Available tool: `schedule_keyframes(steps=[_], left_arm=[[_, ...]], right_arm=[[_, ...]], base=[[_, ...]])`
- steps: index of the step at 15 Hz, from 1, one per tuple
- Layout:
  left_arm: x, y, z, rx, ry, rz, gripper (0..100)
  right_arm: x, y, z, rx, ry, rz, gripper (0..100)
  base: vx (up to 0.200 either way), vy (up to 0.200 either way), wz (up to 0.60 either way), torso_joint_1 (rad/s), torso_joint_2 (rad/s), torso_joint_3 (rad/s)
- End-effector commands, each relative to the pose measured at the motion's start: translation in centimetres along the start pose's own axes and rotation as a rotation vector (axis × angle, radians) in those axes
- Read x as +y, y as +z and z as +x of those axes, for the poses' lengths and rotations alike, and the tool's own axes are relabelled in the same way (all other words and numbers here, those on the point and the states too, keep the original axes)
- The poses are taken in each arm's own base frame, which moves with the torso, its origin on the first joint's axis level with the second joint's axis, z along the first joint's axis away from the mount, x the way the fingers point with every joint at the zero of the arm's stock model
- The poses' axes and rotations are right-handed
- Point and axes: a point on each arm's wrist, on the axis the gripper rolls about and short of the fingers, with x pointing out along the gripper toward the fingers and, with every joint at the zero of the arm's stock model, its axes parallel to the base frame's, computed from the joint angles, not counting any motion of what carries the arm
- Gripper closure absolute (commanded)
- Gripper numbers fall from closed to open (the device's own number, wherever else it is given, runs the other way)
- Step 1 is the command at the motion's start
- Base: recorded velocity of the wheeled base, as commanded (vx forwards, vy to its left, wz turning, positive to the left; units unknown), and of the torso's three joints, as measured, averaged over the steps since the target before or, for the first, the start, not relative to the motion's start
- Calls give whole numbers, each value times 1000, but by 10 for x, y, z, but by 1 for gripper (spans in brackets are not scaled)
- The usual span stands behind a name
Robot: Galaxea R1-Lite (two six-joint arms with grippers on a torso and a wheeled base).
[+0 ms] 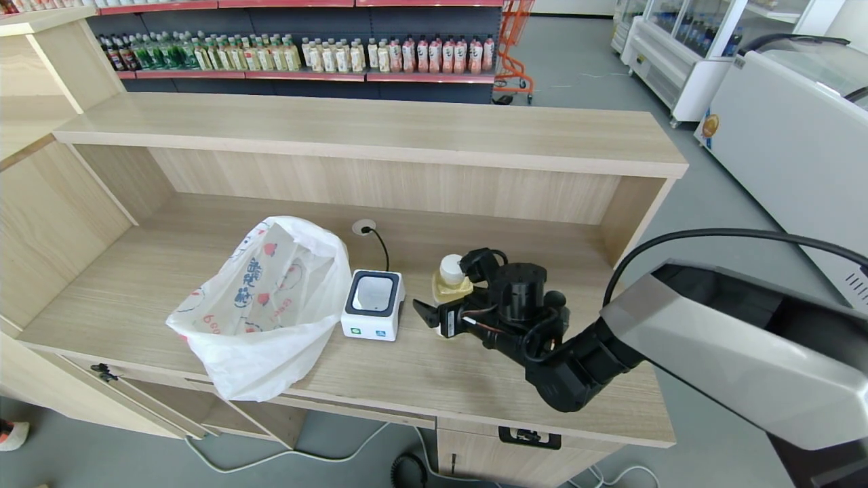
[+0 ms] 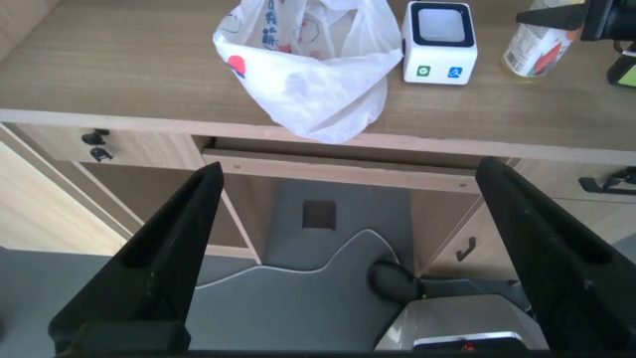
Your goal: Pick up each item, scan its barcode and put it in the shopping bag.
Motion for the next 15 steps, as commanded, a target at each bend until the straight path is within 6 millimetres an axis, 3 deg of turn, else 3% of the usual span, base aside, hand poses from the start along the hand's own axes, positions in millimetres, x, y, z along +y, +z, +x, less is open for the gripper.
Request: schedule_keyframes(steps=[1, 3, 4, 10, 15], left_arm=[[0, 0, 0, 1, 0, 0, 0], [0, 0, 0, 1, 0, 0, 0], [0, 0, 0, 1, 0, 0, 0], [0, 0, 0, 1, 0, 0, 0], [0, 0, 0, 1, 0, 0, 0]], right_arm=[[-1, -3, 6, -4, -1, 1, 0], [-1, -3, 11, -16, 0, -1, 0], [-1, -4, 13, -19, 0, -3, 100], [-6, -2, 18, -41, -8, -24, 100], [-14, 13, 11, -73, -14, -26, 100]], base=[[0, 0, 0, 0, 0, 0], [0, 0, 0, 0, 0, 0], [0, 0, 0, 0, 0, 0], [0, 0, 0, 0, 0, 0], [0, 0, 0, 0, 0, 0]])
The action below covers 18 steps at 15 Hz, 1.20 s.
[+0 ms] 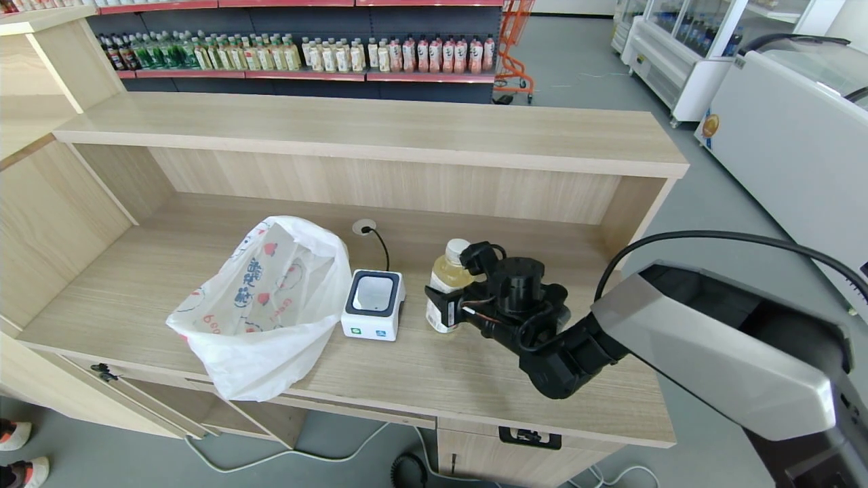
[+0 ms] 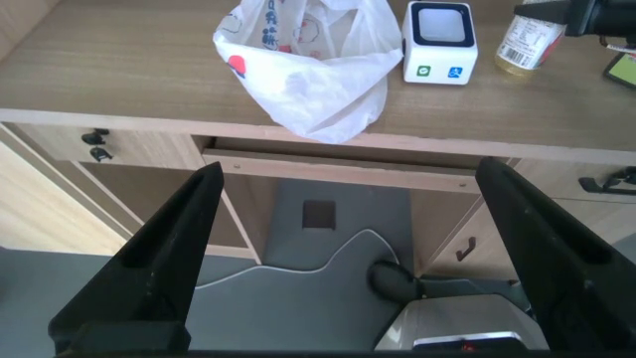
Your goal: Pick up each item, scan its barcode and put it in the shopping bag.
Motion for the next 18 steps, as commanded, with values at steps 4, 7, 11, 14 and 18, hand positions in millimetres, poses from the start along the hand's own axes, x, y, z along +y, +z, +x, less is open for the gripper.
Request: schedule_keyframes(steps=[4, 7, 11, 14, 18], left_arm=[[0, 0, 0, 2, 0, 0, 0], [0, 0, 0, 2, 0, 0, 0], [0, 0, 0, 2, 0, 0, 0], [0, 0, 0, 2, 0, 0, 0], [0, 0, 0, 2, 0, 0, 0]], right_arm=[[1, 45, -28, -52, 43, 75, 100], [6, 69, -60, -51, 100, 125, 100], [1, 103, -110, -83, 142, 188, 100], [-20, 147, -157, -92, 268, 238, 100], [-12, 178, -200, -101, 452, 330, 100]], base=[[0, 0, 0, 0, 0, 0], [0, 0, 0, 0, 0, 0], [0, 0, 0, 0, 0, 0], [0, 0, 0, 0, 0, 0], [0, 0, 0, 0, 0, 0]])
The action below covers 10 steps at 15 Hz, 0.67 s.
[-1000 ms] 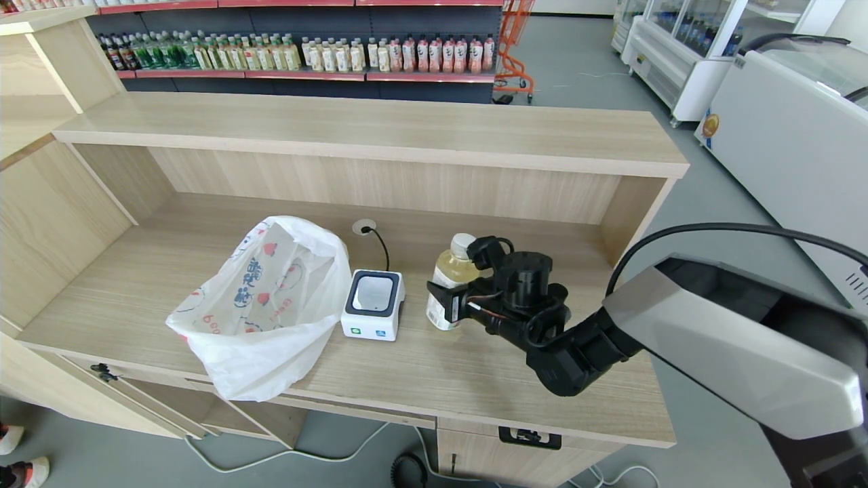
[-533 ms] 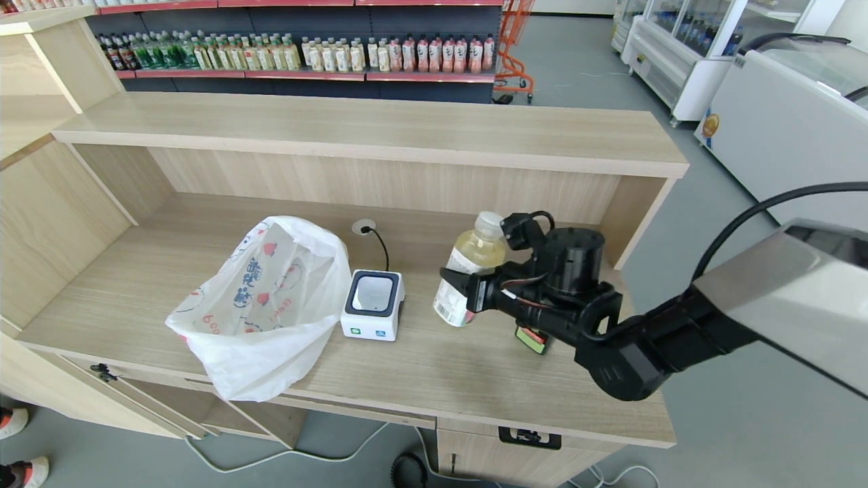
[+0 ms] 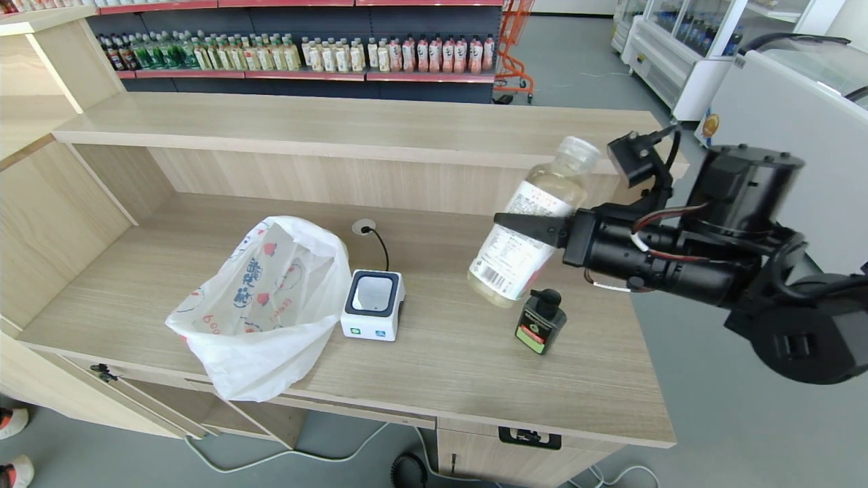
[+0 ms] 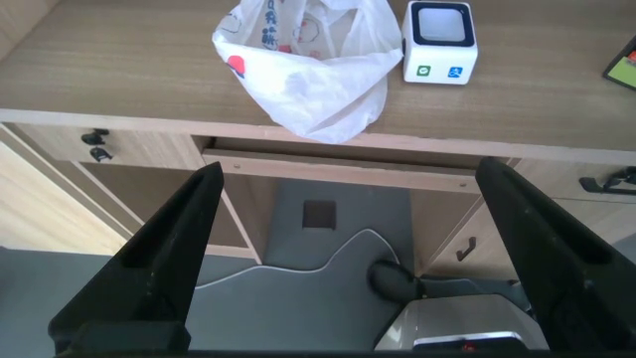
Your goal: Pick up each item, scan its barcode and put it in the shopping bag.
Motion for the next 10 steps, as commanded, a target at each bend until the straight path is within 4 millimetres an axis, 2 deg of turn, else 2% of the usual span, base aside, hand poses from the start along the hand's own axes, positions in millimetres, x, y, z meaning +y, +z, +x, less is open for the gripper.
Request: schedule_keyframes(steps=[1, 6, 10], left_arm=[[0, 0, 0, 1, 0, 0, 0], [0, 0, 0, 1, 0, 0, 0], [0, 0, 0, 1, 0, 0, 0]], right_arm=[[35, 26, -35, -28, 111, 0, 100], [80, 40, -84, 98, 274, 45, 100], [109, 40, -122, 168, 318, 86, 100]], base=[[0, 0, 0, 0, 0, 0], [0, 0, 0, 0, 0, 0], [0, 0, 0, 0, 0, 0]])
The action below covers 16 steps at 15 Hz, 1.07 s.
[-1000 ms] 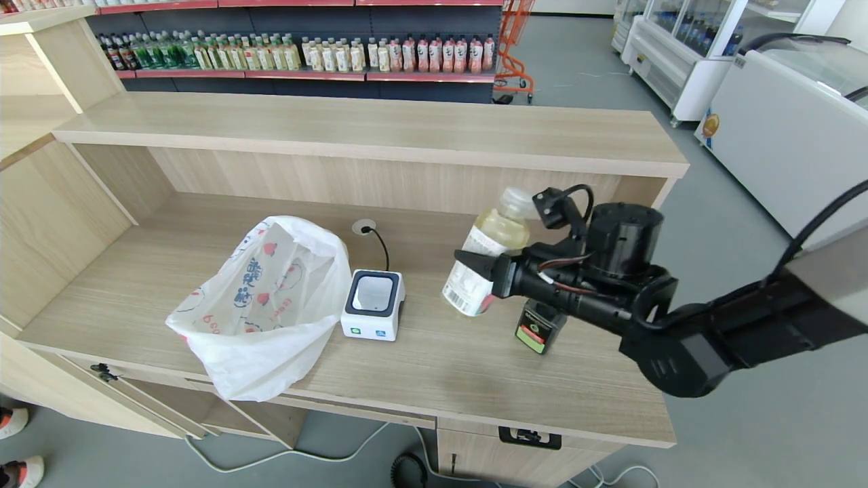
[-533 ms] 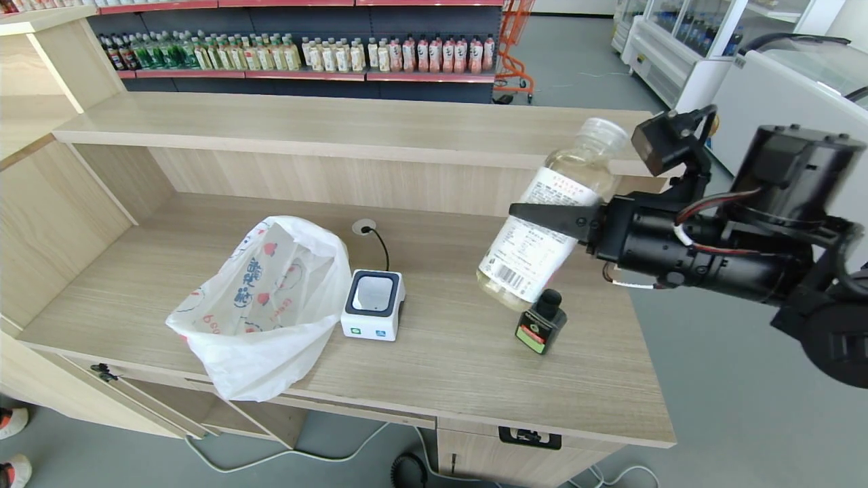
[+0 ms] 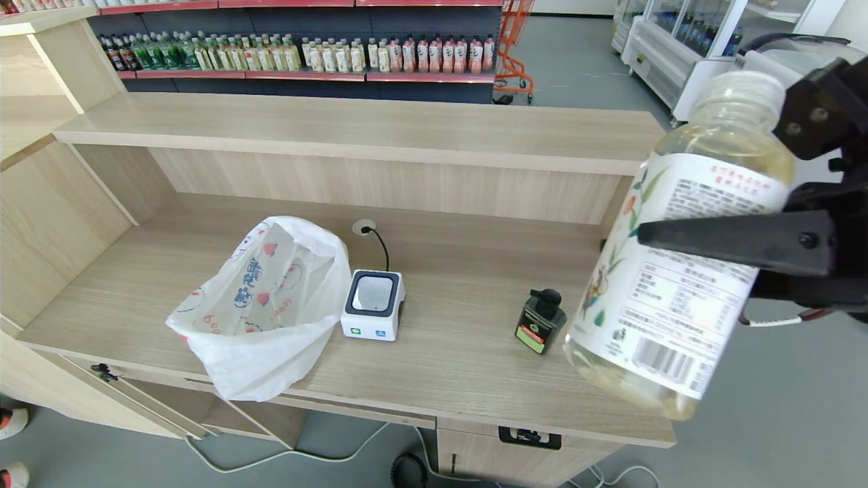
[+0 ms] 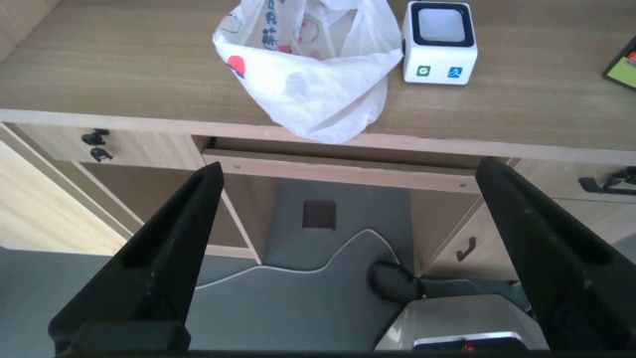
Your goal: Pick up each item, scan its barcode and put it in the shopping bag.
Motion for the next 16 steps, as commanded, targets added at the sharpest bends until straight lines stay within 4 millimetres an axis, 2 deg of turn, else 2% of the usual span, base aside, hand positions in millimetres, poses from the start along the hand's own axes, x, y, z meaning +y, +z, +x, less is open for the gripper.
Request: schedule_keyframes(steps=[1, 5, 9, 13, 16], left_arm=[[0, 0, 0, 1, 0, 0, 0], [0, 0, 0, 1, 0, 0, 0], [0, 0, 0, 1, 0, 0, 0], [0, 0, 0, 1, 0, 0, 0], [0, 0, 0, 1, 0, 0, 0]], right_arm=[[36, -3, -24, -17, 40, -44, 100], [56, -9, -36, 3, 58, -31, 100], [65, -15, -45, 9, 56, -24, 100], [73, -30, -58, 24, 47, -6, 100], [75, -32, -60, 16, 41, -12, 100]], base=[[0, 0, 0, 0, 0, 0], [0, 0, 0, 0, 0, 0], [0, 0, 0, 0, 0, 0], [0, 0, 0, 0, 0, 0], [0, 0, 0, 0, 0, 0]])
